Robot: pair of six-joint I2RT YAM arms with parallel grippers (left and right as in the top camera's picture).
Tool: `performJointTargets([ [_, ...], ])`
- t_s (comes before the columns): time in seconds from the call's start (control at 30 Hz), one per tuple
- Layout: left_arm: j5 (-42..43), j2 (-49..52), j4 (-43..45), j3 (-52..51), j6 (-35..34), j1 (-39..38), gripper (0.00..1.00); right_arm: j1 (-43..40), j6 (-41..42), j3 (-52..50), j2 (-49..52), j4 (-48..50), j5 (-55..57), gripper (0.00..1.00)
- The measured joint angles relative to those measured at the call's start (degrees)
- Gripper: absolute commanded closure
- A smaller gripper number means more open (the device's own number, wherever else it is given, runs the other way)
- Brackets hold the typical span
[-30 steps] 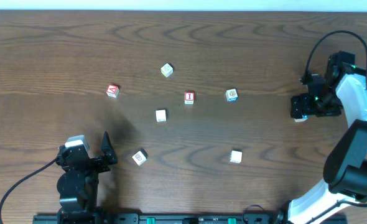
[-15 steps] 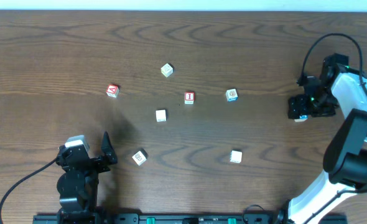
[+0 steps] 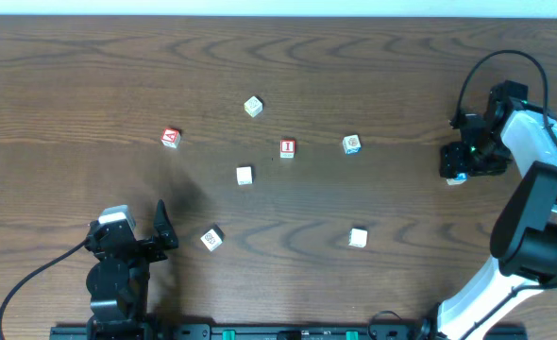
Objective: Spell out Ai2
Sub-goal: 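Lower the right gripper over the blue '2' block and close on it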
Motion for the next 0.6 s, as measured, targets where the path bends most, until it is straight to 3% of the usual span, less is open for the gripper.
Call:
performJointTargets([
  [0.6,0.0,0.0,0.0,0.0,0.0,0.0,0.05,0.0,0.0,-0.5,0.0,0.2,0.0,0.37],
])
